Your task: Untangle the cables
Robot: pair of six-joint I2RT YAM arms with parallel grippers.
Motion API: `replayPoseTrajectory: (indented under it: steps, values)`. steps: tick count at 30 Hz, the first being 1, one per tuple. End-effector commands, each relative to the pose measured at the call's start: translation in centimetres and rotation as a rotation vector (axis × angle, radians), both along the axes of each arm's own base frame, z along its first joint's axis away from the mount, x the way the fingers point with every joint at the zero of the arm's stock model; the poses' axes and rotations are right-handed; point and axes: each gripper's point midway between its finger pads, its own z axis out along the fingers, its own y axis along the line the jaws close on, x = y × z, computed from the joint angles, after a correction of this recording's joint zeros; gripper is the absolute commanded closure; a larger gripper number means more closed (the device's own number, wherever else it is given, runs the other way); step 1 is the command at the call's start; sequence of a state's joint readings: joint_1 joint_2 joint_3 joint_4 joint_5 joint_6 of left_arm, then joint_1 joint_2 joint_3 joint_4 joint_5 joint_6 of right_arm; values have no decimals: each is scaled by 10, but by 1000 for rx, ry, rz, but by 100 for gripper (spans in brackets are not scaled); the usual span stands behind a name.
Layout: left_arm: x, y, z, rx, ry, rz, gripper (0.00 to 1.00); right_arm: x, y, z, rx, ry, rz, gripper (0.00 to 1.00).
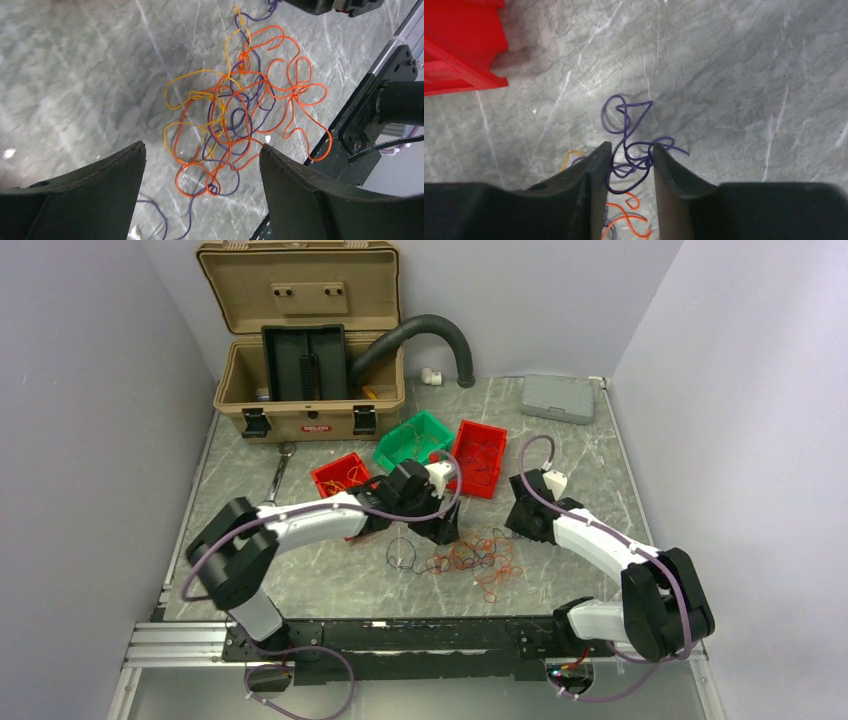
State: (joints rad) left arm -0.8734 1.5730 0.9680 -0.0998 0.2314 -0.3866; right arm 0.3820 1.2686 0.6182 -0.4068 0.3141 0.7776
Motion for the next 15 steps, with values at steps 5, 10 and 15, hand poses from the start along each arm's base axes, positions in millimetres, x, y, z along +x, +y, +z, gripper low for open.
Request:
replayPoseTrajectory:
  steps: [5, 10, 15]
  values:
    - [-15, -51, -20, -12, 77, -164, 14, 8, -6, 25, 14, -95, -30, 100]
    - [-17, -57, -38, 24, 129, -185, 52, 8, -13, 77, 37, -231, -47, 100]
    - [-9, -32, -41, 91, 87, -86, 100, -2, -42, 132, -8, -345, -161, 100]
